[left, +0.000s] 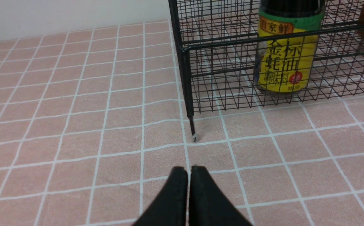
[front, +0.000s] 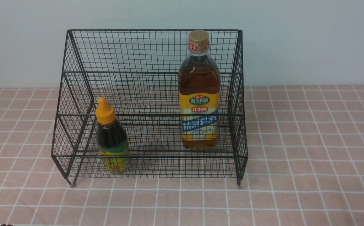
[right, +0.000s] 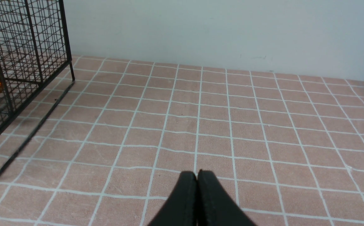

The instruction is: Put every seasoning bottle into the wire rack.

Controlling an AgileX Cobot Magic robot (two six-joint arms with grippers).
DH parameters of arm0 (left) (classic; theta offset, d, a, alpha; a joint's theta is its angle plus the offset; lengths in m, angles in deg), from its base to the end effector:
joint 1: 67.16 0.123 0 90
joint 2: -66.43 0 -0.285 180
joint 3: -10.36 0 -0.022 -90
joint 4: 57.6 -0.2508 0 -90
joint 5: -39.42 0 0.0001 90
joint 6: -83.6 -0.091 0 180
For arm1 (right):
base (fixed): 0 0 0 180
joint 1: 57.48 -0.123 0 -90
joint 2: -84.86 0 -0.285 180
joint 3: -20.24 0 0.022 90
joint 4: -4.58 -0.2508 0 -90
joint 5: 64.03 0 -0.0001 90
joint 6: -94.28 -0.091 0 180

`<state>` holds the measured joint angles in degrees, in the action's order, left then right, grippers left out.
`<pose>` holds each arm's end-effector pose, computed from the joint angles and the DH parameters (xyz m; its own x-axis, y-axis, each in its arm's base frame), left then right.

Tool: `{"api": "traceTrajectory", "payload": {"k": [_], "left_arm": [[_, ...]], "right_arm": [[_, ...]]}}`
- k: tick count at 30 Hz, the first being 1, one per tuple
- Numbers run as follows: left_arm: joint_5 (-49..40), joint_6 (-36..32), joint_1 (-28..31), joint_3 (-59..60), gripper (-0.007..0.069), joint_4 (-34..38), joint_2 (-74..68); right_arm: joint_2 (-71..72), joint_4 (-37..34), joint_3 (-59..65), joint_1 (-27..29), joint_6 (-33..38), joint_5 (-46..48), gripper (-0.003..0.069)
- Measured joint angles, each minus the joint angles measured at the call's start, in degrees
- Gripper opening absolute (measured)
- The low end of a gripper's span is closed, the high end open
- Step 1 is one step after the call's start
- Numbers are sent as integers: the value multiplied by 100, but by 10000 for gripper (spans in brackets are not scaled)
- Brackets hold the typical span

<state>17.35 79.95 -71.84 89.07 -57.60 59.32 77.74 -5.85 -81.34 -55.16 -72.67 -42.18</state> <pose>0.0521 -0.0043 0.1704 -0.3004 0.0885 -0.9497 0.1009 0.9930 0.0606 0.0525 0.0040 0.1730 -0.2913 -0.0466 -0.9555 -0.0411 0.9985 -0.0362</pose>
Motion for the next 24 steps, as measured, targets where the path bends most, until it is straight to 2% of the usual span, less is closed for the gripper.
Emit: {"api": "traceTrajectory", "payload": {"k": [24], "left_arm": [[0,2,52,0,-7,0,0]], "right_arm": [[0,0,0,0,0,0,-14]]}}
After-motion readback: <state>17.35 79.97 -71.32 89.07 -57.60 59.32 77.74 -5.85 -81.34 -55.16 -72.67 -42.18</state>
